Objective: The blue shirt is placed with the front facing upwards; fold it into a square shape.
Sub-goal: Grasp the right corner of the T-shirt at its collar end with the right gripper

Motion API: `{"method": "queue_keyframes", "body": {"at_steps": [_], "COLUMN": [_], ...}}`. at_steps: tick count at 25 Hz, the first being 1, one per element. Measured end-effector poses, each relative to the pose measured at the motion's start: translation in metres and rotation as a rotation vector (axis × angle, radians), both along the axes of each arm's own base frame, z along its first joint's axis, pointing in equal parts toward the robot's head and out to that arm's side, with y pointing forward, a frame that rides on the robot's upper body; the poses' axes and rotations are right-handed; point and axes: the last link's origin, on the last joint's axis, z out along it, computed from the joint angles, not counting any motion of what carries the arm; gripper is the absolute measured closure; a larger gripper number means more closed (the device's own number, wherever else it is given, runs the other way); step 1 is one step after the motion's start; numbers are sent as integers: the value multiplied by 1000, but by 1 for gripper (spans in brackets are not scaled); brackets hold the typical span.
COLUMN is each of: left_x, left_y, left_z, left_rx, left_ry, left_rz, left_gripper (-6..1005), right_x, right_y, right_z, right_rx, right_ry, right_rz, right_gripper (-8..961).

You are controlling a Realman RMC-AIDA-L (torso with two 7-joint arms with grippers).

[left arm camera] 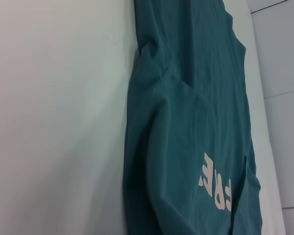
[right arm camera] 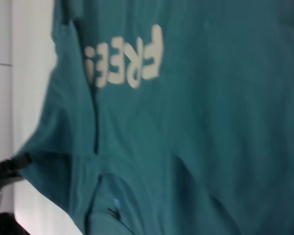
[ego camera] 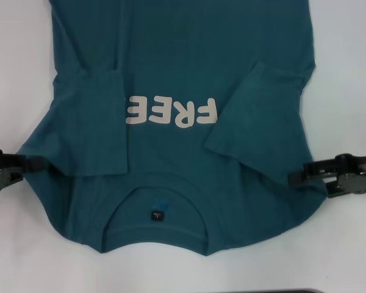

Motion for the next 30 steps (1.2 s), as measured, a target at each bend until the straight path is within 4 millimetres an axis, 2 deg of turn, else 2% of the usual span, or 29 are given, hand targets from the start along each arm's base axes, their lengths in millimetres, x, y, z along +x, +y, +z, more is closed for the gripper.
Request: {"method": "queue_keyframes", "body": {"at_steps": [8,20,25,30], "left_x": [1,1,1,2], "left_y": [1,1,1,1], "left_z": [1,1,1,2], "left_rx": [-1,-4,-9,-24], "left_ry": [-3,-2,0,3], "left_rz": [-2,-4,-3,-14], "left_gripper": [967,967,967,967], "right_x": [2,5,7,9], "right_y": [-1,-3,-4,-4], "right_z": [-1,6,8,15], "right_rx": [-6,-17,-23,-35], "right_ry": [-18,-38,-46,-56], "right_rz": [14,6,1,-4], "right_gripper": [53,495,745,920]}}
